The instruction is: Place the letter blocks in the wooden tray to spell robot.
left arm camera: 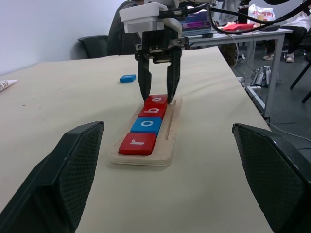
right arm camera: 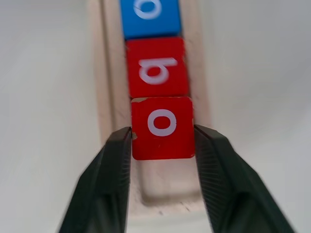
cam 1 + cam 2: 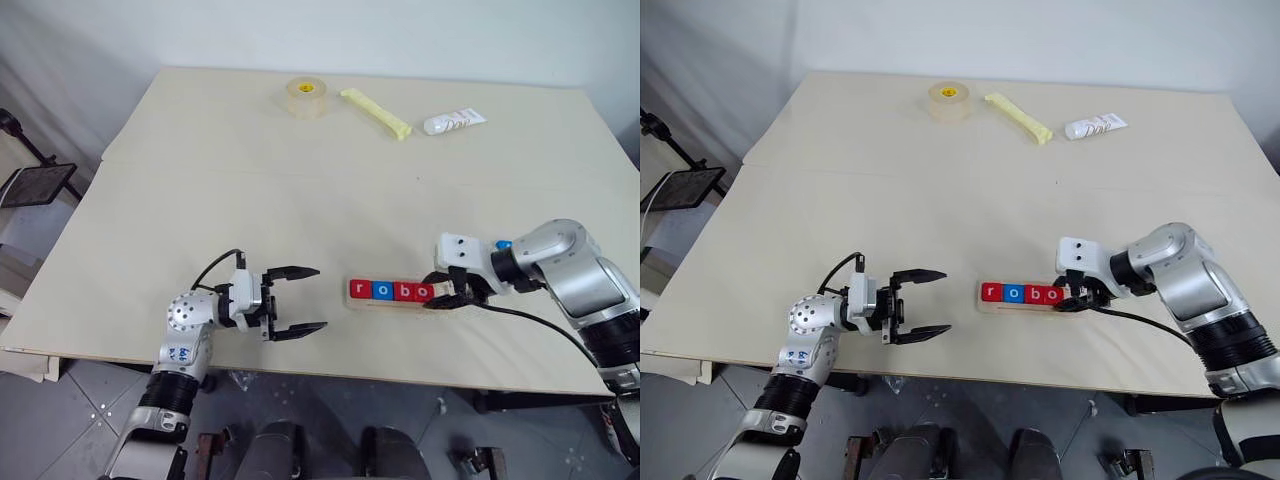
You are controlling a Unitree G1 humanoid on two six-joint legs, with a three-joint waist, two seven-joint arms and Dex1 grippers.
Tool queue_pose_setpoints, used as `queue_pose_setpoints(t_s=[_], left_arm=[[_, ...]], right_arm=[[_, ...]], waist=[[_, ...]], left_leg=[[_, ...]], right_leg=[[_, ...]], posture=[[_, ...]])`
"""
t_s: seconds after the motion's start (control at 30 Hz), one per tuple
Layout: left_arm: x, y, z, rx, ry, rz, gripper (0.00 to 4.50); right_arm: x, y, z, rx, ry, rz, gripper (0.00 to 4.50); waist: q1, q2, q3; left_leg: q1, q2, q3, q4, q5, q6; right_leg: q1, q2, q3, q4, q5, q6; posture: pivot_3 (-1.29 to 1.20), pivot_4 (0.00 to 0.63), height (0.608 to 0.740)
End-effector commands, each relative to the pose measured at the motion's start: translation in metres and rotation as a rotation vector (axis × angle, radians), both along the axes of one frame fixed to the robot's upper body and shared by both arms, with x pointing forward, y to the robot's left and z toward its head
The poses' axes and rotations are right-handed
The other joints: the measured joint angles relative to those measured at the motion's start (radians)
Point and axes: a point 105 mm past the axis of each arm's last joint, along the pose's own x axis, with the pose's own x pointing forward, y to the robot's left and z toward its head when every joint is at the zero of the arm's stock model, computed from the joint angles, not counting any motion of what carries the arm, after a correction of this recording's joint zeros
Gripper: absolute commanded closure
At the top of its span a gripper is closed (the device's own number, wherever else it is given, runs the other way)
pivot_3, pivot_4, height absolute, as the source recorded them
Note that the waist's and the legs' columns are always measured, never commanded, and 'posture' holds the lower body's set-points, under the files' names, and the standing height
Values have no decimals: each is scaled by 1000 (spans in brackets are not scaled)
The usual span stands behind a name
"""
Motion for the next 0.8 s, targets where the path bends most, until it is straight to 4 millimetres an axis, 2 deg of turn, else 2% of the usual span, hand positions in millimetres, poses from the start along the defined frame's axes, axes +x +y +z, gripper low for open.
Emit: queue_pose_setpoints(t_s=[0.03,0.13,0.33,0.63,0.73,0.8], left_arm=[[0,-2,4,3,-29,-8,0],[0,-3,4,4,-29,-13,0],[0,-2,3,7,-27,-21,0],[4,-4,5,12,-25,-43,0],[6,-6,6,13,-26,-53,0],[7,-7,6,15,-27,-60,0]], right_arm=[[0,4,7,20,-28,5,1021],[-1,0,11,22,-43,-13,27],[-4,-9,28,62,-95,-63,27],[-11,-18,35,128,-144,-134,27],[-16,-17,32,145,-123,-128,598],[-16,-17,27,144,-115,-129,1248]], waist=[[0,0,0],[1,0,0],[2,0,0],[2,0,0],[2,0,0],[3,0,0]], left_leg=[[0,0,0,0,0,0],[0,0,0,0,0,0],[0,0,0,0,0,0],[0,0,0,0,0,0],[0,0,0,0,0,0],[0,0,0,0,0,0]], right_leg=[[0,0,0,0,0,0],[0,0,0,0,0,0],[0,0,0,0,0,0],[0,0,0,0,0,0],[0,0,0,0,0,0],[0,0,0,0,0,0]], posture=[[0,150,740],[0,150,740],[0,150,740],[0,150,740],[0,150,740],[0,150,740]])
